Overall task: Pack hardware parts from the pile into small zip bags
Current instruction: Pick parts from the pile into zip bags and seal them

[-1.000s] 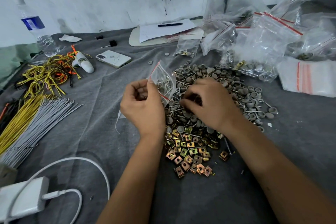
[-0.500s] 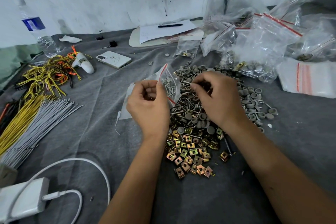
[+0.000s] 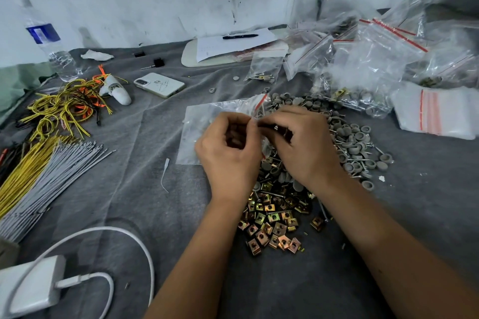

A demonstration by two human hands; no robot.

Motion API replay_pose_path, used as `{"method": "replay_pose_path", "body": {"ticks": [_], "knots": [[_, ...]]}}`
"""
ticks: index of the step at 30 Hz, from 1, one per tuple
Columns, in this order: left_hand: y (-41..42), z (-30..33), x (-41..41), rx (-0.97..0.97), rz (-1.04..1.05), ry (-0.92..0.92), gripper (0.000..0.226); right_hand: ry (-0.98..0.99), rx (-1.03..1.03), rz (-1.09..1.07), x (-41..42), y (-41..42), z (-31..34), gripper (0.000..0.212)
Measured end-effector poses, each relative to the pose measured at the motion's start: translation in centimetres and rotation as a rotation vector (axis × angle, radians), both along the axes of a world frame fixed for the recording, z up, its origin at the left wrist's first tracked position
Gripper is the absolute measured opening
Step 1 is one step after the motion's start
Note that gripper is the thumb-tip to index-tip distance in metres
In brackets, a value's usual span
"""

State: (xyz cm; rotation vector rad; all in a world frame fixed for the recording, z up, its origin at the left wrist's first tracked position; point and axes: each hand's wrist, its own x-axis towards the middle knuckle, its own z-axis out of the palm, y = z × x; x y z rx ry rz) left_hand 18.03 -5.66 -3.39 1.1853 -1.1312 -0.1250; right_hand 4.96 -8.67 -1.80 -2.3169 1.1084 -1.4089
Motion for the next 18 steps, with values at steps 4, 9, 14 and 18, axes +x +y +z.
{"method": "replay_pose_path", "body": {"ticks": [4,9,14,18], "knots": [[0.2,0.1,0.0,-0.029,-0.003,0.043,0.010,0.007,0.002,0.036,0.5,0.4,-0.1,0.022],[0.0,0.4,0.2,0.000,0.019,0.200,0.016,-0.018,0.035,0.015,0.2,0.3,0.1,0.016],[-0.5,0.3,1.5,0.031,0.104,0.404,0.015,-0.047,0.105,-0.026,-1.2,-0.4,0.6,0.013],[-0.7,0.4,1.7,0.040,0.132,0.468,0.018,0.420,0.266,0.072,-2.1,-1.0,0.6,0.013]]}}
